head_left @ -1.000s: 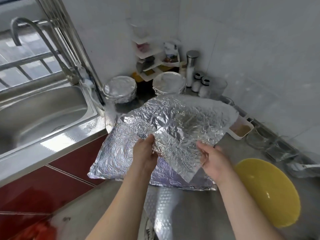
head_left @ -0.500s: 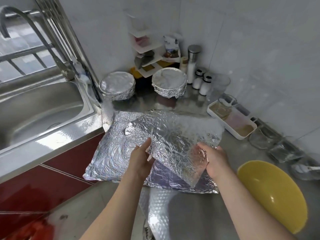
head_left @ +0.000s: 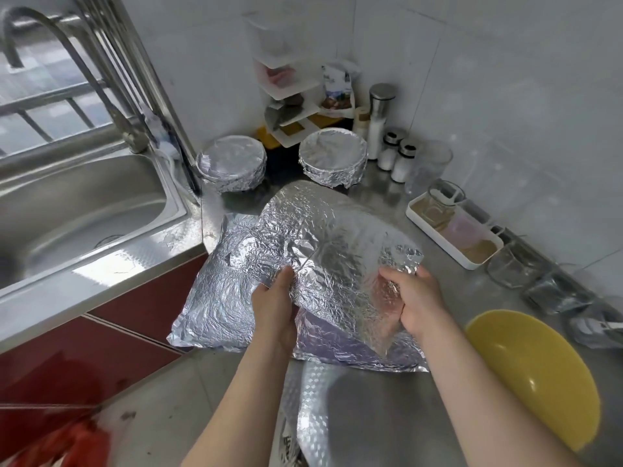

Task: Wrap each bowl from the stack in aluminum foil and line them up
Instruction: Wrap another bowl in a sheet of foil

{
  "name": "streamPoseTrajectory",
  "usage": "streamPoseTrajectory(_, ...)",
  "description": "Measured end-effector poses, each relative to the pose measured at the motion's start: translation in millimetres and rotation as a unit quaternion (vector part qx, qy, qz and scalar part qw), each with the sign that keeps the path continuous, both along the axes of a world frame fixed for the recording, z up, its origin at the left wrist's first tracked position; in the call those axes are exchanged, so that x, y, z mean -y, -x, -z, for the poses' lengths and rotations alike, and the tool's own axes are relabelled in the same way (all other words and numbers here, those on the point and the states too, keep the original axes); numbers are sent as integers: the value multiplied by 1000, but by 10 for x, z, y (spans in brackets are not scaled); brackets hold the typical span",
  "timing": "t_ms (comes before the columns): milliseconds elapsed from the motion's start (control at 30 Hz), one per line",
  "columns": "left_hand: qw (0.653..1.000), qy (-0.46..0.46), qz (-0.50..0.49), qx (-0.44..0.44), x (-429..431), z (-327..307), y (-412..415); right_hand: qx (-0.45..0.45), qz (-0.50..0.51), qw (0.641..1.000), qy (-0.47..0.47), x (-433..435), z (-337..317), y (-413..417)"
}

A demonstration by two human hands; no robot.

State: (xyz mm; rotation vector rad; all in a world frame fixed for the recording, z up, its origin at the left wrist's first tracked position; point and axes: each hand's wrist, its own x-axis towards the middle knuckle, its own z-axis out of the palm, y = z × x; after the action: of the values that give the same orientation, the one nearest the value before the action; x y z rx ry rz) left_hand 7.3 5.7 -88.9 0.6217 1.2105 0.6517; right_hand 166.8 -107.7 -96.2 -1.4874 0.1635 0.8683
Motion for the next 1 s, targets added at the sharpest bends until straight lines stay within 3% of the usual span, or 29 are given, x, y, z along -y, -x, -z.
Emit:
streamPoseTrajectory(100, 1000, 21, -14, -18, 58, 21, 138, 18, -28, 999, 10, 1, 51, 59)
streamPoseTrajectory(200, 998, 42, -16, -31, 93, 116, 261, 22, -43, 999, 18, 69, 676, -161)
streamPoseTrajectory(300, 997, 28, -64, -29, 5, 162, 411, 9, -40, 997, 61, 84, 107, 60)
streamPoseTrajectory(400, 975, -118, -98, -163, -129, 72, 543, 40, -51, 994, 85, 55, -66, 67)
streamPoseTrajectory(500, 874, -385, 14, -296, -146, -89, 510, 69, -76, 989, 106, -6, -35, 44)
streamPoseTrajectory(567, 804, -477, 215, -283, -101, -174, 356, 79, -81, 986, 124, -41, -43, 71)
streamPoseTrajectory(633, 665, -549, 407, -301, -27, -138, 218, 97, -90, 980, 151, -52, -69, 85)
streamPoseTrajectory(667, 598, -582, 462, -299, 14, -73, 183, 113, -89, 976, 161, -51, -73, 76)
streamPoseTrajectory(700, 555, -609, 487, -290, 46, 8, 167, 132, -88, 973, 165, -51, -62, 49)
streamPoseTrajectory(733, 536, -626, 492, -280, 70, 82, 169, 149, -86, 970, 169, -49, -55, 25)
streamPoseTrajectory(1000, 506, -681, 467, -249, 126, 276, 303, 232, -82, 949, 197, -100, -19, -80)
